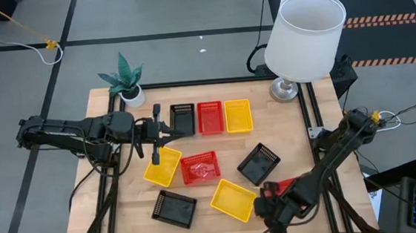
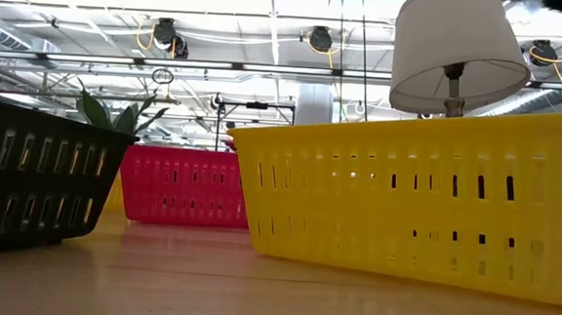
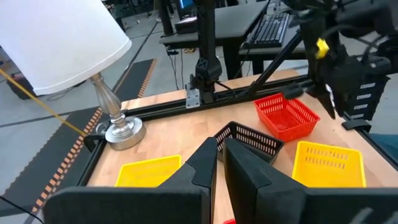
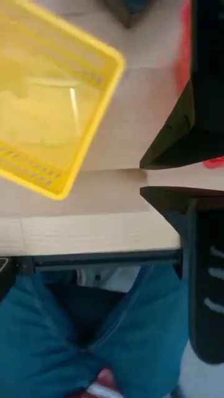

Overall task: Stack baskets by color
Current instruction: Stack the bottom right yellow bin on the top right yellow bin

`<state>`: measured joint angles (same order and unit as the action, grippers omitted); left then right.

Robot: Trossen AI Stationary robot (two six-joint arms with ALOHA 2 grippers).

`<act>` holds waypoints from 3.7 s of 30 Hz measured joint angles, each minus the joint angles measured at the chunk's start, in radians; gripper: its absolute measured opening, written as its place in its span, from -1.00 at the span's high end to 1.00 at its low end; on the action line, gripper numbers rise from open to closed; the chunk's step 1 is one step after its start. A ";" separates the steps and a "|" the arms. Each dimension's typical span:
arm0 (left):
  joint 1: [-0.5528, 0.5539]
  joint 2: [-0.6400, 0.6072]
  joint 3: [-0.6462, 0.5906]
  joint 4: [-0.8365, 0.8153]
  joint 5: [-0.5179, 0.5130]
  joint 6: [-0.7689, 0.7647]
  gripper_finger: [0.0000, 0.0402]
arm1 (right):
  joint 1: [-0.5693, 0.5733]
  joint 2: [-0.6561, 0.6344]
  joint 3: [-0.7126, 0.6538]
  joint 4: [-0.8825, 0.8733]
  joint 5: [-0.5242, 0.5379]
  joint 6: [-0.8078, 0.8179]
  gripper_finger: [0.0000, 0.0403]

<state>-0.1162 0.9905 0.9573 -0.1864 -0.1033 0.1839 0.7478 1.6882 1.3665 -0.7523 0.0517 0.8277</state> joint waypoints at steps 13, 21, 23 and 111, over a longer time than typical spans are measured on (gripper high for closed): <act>0.000 0.000 0.000 -0.006 0.000 -0.002 0.84 | -0.093 0.079 -0.001 0.122 -0.002 -0.502 0.33; 0.000 0.000 0.000 -0.024 0.000 -0.006 0.84 | -0.114 0.091 -0.001 0.127 -0.002 -0.712 0.25; 0.000 0.000 0.000 -0.030 0.000 -0.016 0.84 | -0.114 0.092 -0.001 0.125 -0.004 -0.753 0.28; -0.031 0.000 0.000 -0.074 -0.001 -0.085 0.84 | -0.140 0.019 0.537 -0.555 0.507 -0.833 0.99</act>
<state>-0.1467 0.9909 0.9577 -0.2607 -0.1040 0.0990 0.6077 1.7069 1.9033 -1.3073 0.5583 -0.0052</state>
